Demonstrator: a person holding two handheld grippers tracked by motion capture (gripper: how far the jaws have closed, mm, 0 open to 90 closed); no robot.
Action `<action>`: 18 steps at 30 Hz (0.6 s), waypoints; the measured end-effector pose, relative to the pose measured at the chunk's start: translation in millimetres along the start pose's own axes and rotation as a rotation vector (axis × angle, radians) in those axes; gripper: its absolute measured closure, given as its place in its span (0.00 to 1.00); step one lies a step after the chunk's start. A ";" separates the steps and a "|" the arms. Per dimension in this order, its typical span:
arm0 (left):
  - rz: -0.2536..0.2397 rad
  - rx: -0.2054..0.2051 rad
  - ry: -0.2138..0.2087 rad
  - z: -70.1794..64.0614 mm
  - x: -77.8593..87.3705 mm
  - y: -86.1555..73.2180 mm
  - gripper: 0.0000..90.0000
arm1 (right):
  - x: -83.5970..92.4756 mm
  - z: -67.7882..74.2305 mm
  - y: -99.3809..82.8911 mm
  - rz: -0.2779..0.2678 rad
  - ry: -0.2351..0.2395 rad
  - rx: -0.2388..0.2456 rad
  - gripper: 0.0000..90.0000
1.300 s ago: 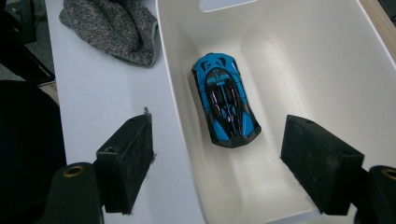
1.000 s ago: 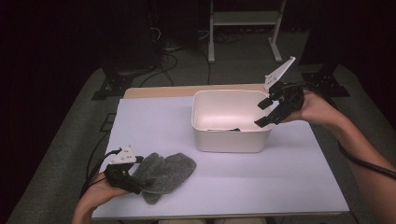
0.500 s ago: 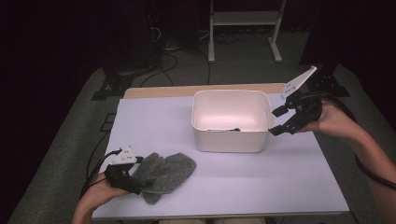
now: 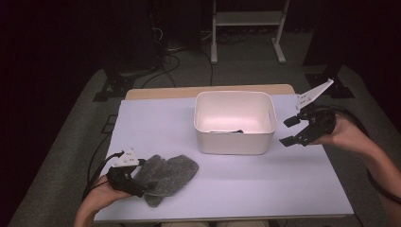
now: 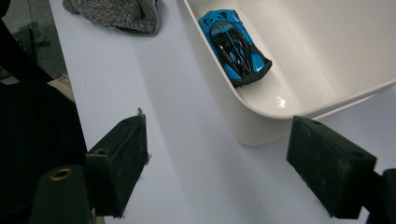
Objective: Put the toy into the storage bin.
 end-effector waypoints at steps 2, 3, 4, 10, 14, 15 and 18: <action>0.001 0.002 -0.002 -0.2 -0.9 -0.2 0.08 | -0.5 0.3 -5.9 -0.005 0.002 -0.012 0.21; 0.003 0.004 -0.002 -0.3 -1.2 -0.4 0.08 | -0.7 0.5 -7.6 -0.006 0.001 -0.018 0.20; 0.003 0.004 -0.002 -0.3 -1.2 -0.4 0.08 | -0.7 0.5 -7.6 -0.006 0.001 -0.018 0.20; 0.003 0.004 -0.002 -0.9 -1.9 -0.2 0.08 | -6.6 1.4 -25.6 -0.008 0.006 -0.044 0.19; 0.005 0.000 0.000 -1.4 -2.3 -0.2 0.08 | -11.1 2.2 -35.4 -0.009 0.009 -0.055 0.19; 0.007 -0.001 0.000 -1.5 -2.3 -0.3 0.08 | -12.1 2.5 -37.5 -0.009 0.011 -0.060 0.19; 0.005 0.000 0.002 -1.9 -2.4 -0.3 0.08 | -16.0 4.3 -43.9 -0.003 0.018 -0.070 0.19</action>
Point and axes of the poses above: each handheld gripper's, and its own axes: x roughly backward along the jaws, y roughly out of its top, z roughly to its left, the point moved 6 cm from there along -x, roughly forward along the jaws, and after that the axes turned 9 degrees about -y, right-handed, at the moved point
